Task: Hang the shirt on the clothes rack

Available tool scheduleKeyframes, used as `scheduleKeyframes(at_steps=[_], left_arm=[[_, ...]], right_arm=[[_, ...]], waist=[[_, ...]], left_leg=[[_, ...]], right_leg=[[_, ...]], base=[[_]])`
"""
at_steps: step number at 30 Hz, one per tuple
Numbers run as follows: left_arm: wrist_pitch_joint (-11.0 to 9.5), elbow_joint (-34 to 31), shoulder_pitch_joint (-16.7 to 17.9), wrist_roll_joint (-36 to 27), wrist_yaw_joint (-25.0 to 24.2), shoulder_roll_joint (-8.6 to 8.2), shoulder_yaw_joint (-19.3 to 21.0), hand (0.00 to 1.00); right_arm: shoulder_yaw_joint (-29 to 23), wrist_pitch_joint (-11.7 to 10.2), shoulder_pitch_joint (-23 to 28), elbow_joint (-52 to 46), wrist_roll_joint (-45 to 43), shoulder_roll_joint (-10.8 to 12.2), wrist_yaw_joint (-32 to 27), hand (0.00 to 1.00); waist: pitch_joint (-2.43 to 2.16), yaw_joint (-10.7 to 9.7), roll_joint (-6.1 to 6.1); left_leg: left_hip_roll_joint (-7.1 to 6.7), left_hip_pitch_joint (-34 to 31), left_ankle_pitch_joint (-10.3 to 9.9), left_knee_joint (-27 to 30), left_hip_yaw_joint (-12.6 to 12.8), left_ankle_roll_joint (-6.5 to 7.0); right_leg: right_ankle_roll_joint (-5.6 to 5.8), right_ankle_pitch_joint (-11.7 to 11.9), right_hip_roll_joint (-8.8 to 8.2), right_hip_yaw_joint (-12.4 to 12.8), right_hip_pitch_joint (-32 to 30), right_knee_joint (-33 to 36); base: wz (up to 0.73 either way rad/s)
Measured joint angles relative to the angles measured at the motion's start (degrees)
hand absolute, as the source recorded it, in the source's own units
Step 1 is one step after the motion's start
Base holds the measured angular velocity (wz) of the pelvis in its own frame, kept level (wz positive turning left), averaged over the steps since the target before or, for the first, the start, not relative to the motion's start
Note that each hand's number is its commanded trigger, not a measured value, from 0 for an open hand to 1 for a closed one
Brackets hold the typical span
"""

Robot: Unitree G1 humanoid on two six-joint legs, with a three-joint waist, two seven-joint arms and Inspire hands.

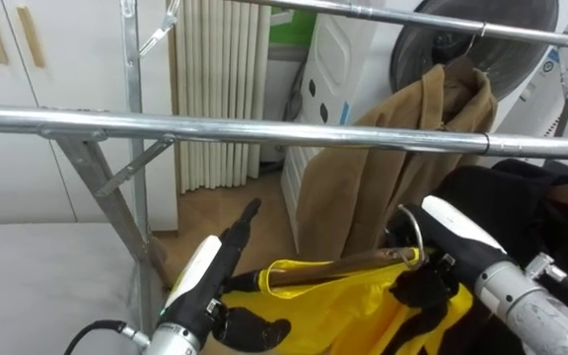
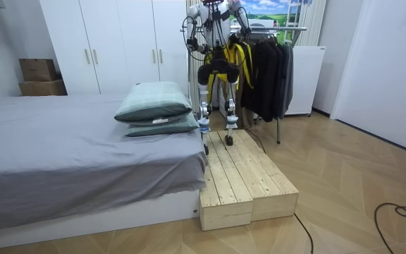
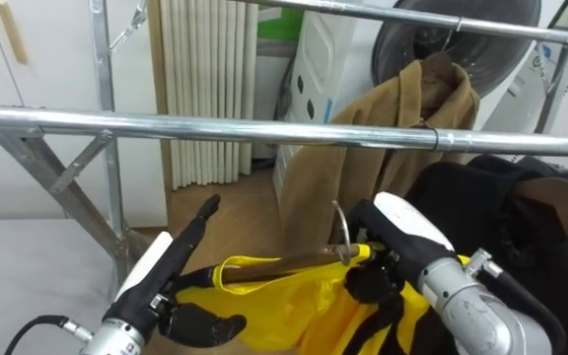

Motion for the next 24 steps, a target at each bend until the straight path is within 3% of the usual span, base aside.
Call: scheduleKeyframes(at_steps=[6,24], left_arm=[[0.0,-1.4,0.0,0.3,-0.2,0.10,0.4,0.00],[-0.1,-2.9,0.0,-0.1,-0.5,1.40,0.2,0.00]], right_arm=[[0.0,-0.1,-2.4,0.0,0.0,-0.1,0.0,1.00],[0.7,-0.2,-2.4,1.9,3.7,0.2,2.1,1.00]], waist=[[0.00,0.1,-0.40],[0.13,2.0,-0.28]], left_leg=[[0.10,0.0,0.0,0.0,-0.9,0.00],[0.09,-0.2,0.0,0.0,-1.5,0.00]], right_leg=[[-0.01,-0.4,-0.25,-1.1,0.6,-0.1],[0.18,-0.7,-0.70,-2.7,1.2,-0.2]], base=[[0.09],[0.04]])
